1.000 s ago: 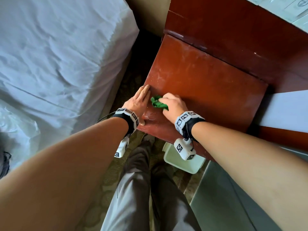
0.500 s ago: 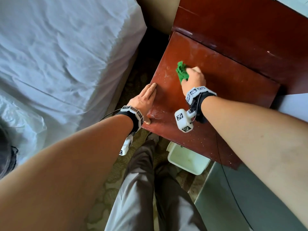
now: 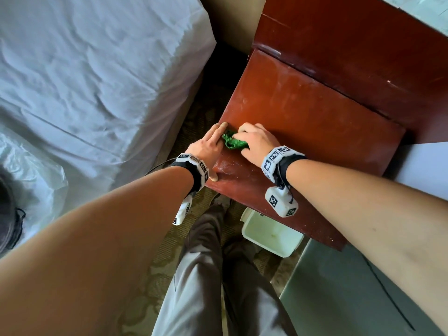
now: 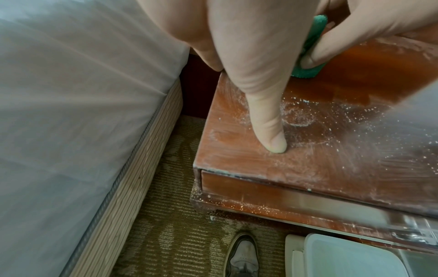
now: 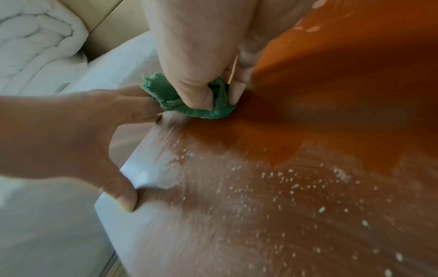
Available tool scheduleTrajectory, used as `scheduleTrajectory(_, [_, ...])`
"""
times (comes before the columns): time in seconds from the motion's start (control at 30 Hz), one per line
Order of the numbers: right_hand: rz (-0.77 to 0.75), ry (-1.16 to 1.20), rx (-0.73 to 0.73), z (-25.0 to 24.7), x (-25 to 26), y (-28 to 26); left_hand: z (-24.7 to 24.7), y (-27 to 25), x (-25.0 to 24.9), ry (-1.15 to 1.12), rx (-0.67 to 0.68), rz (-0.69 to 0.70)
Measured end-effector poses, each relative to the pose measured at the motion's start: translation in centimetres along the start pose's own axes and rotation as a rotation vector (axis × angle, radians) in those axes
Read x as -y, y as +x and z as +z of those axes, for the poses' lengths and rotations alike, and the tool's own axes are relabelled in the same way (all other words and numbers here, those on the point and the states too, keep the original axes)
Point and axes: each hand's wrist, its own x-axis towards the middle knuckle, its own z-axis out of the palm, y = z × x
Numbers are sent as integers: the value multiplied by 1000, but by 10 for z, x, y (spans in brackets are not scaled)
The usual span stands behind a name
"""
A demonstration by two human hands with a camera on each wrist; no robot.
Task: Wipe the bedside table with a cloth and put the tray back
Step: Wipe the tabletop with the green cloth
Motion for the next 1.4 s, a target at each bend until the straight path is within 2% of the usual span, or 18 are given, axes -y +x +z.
scheduleTrajectory(0.07, [11, 7, -12, -3, -9, 3, -1, -1, 0, 10, -10, 10])
scheduleTrajectory(0.23, [263, 138, -293, -19, -25, 29, 1, 2, 1, 66, 8, 26])
scheduleTrajectory(0.37, [372, 145, -366, -36, -15, 67, 2, 5, -3, 87, 22, 20])
scheduleTrajectory(0.5, [284, 142, -320, -35, 0, 86, 1, 4, -5, 84, 19, 5])
scheduleTrajectory(0.63, [132, 91, -217, -19, 10, 73, 2, 5, -3, 79, 15, 2])
scheduleTrajectory(0.9, [122, 129, -177, -1, 13, 33, -2, 5, -8, 130, 20, -12])
scheduleTrajectory(1.03, [194, 185, -59, -21, 3, 32, -10, 6, -9, -7, -54, -13])
scheduleTrajectory(1.13, [316, 248, -86, -34, -6, 24, -32, 11, -11, -200, -65, -81])
scheduleTrajectory(1.23, [370, 305, -97, -38, -9, 13, -51, 20, -16, -411, -244, -213])
scheduleTrajectory(1.3, [388, 346, -100, -37, -8, 7, -61, 26, -19, -393, -318, -203])
scheduleTrajectory(1.4, [403, 397, -107, -38, -1, 3, -72, 36, -20, -265, -265, -86])
